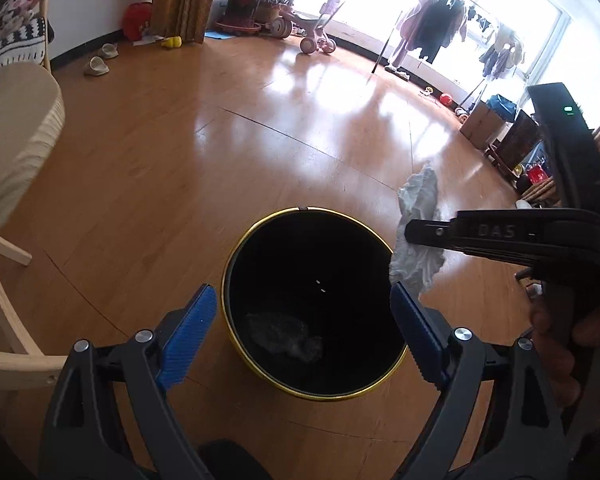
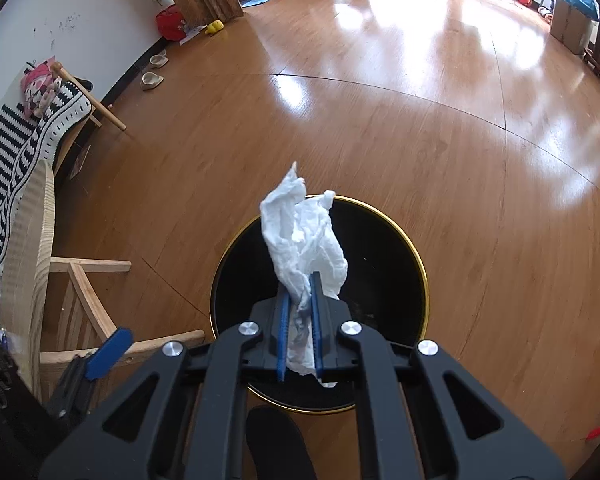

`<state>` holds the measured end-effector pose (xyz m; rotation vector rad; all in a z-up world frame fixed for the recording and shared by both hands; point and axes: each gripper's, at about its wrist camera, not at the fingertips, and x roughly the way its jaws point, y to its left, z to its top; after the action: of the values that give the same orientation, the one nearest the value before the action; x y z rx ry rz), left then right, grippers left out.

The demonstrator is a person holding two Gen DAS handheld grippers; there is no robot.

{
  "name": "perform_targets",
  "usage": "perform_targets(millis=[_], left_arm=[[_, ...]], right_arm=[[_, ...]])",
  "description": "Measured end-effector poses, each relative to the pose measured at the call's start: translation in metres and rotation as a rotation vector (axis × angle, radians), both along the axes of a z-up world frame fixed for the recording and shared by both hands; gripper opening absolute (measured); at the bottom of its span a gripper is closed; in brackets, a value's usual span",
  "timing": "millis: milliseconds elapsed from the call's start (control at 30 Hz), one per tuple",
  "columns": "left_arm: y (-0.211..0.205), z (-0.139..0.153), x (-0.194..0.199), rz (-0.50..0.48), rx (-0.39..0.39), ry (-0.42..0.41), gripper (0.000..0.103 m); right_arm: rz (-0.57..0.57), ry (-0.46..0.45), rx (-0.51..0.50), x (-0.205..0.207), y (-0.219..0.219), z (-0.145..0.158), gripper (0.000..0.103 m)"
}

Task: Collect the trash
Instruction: 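Carry both items to the black bin and open both tools to drop them, then grasp the green snack bag with the left tool while the right grasps the green box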

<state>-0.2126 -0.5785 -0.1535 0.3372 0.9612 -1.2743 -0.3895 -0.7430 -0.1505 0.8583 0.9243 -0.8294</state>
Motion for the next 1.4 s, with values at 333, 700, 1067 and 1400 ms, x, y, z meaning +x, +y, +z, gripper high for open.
perform_targets(millis=[333, 700, 1067, 1400], left_arm=[[0.072, 0.068, 0.027, 0.066, -0.018, -0.074, 0.092], [0.268, 0.144, 0.146, 0.429, -0.001, -0.204, 0.094], [0.533, 0.154, 0.277, 0.957, 0.085, -0.221, 0.094], [0.583, 0.119, 0.312, 1.003, 0.135, -0.180, 0.094]], right_arm=[[-0.010, -0.001, -0.024, 0.019, 0.017, 0.016, 0.075], [0.431, -0.196, -0.141, 0.184, 0.177, 0.119, 0.075], [0.858, -0.306, -0.076, 0.327, 0.386, 0.152, 0.075], [0.990, -0.283, 0.053, 0.385, 0.484, 0.130, 0.075]])
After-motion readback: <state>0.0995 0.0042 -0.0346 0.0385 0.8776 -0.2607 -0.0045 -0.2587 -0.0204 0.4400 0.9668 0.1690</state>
